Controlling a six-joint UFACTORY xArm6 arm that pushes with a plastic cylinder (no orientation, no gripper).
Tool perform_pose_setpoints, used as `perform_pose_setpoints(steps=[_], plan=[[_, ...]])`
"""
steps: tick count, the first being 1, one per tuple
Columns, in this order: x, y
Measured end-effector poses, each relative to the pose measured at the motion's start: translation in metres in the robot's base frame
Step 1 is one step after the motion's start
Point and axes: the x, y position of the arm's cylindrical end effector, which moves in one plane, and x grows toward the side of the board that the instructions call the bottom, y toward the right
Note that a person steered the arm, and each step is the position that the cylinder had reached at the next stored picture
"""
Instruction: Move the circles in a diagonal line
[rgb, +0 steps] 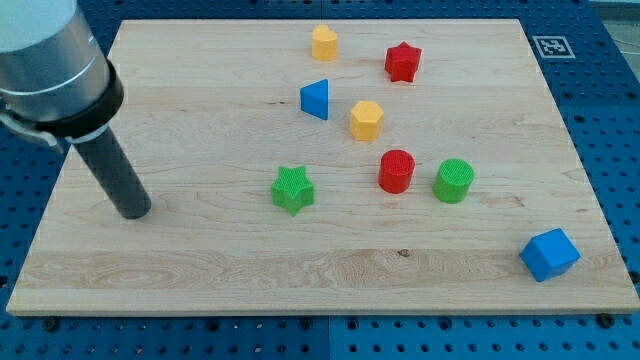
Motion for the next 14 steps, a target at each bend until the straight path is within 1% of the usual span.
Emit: perform_pose_setpoints(steps=[2,3,7,8,10,12,14], plan=[[-0.048,0.030],[-0.049,0.042],[-0.049,0.162],[-0.049,0.176],[-0.049,0.179],[-0.074,0.230],[-0.073,0.266]])
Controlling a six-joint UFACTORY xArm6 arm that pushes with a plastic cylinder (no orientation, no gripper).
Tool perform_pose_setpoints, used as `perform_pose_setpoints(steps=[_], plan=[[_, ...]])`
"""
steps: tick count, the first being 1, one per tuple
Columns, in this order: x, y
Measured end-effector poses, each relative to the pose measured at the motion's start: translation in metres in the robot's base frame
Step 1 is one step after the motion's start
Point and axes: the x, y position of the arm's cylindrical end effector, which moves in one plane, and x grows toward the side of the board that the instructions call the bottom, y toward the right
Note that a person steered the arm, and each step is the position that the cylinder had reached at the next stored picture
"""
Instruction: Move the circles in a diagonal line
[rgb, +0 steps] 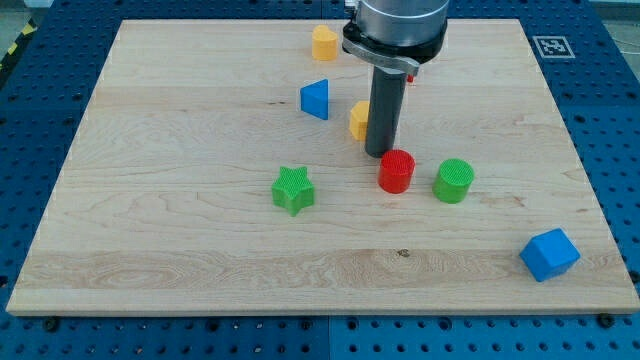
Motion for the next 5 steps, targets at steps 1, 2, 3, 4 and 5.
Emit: perform_pose_setpoints(steps=[1,2,3,4,5], plan=[[0.005,0.003],[0.009,0.003],[0.013,0.008],[0.016,0.021],[0.018,0.040]])
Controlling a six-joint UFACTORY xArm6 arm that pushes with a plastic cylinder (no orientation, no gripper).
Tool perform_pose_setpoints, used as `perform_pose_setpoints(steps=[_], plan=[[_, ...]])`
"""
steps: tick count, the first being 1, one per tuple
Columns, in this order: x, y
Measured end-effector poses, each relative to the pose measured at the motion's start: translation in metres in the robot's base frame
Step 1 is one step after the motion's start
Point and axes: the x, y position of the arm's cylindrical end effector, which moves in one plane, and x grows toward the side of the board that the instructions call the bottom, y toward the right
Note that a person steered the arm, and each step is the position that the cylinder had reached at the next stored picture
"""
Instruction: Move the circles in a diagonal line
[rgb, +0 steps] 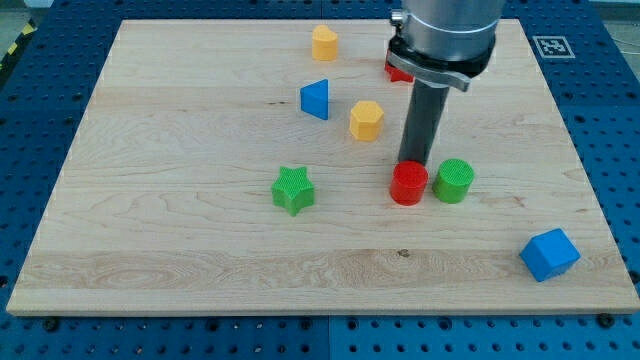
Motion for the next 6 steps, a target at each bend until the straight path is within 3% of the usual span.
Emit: perform_pose_setpoints(steps=[6], plan=[[0.009,0.045]])
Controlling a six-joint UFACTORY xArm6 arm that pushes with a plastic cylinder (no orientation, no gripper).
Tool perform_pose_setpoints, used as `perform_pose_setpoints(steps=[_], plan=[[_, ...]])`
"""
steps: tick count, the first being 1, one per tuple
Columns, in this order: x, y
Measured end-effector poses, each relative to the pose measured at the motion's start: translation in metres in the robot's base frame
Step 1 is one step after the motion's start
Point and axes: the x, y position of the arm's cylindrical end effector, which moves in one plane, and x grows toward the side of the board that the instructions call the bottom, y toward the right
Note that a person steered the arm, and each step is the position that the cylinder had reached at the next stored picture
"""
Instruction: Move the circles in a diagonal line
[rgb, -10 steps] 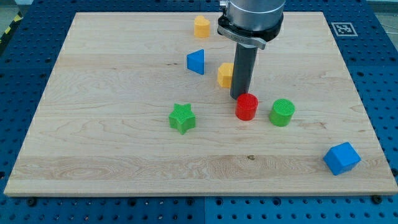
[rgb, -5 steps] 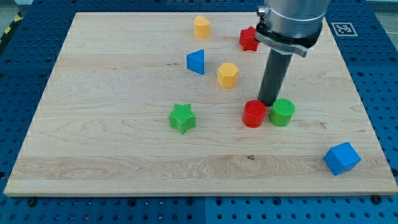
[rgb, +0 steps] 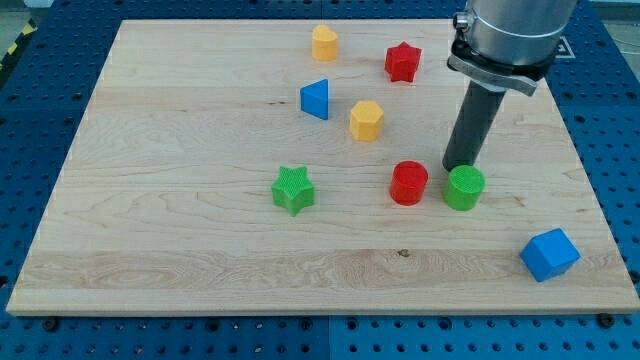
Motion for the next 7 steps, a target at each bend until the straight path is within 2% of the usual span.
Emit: perform_pose_setpoints(steps=[7], plan=[[0.084,0.002]])
